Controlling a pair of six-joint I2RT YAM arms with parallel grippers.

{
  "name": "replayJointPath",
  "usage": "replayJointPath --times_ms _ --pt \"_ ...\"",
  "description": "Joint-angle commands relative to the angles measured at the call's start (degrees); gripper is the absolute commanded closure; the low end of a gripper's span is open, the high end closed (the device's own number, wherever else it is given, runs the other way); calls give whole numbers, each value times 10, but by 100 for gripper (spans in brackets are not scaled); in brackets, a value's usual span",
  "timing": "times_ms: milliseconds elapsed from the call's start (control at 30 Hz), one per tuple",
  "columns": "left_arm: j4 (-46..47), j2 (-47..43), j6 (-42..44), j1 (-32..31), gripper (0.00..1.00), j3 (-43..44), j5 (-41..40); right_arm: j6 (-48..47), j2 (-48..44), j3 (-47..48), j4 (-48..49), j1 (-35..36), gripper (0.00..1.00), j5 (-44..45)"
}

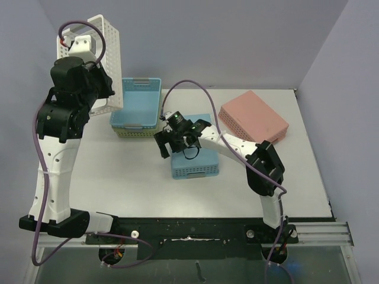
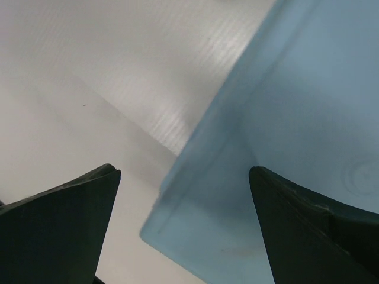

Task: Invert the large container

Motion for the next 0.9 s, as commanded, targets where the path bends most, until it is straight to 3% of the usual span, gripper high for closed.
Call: replayJointPath --times_ms 0,167,367,667,867 --pt "32 -10 22 4 100 -7 -1 27 -59 -62 -23 -46 1 47" --pt "37 5 14 6 100 -17 34 47 -117 -96 -37 -54 1 91" --pt "39 7 -3 12 100 -39 57 60 -139 -83 27 -19 1 24" --pt "50 -12 -25 49 100 -72 70 20 7 81 13 38 1 -25" --pt "54 -6 -30 73 100 -67 100 27 41 78 1 21 1 -9"
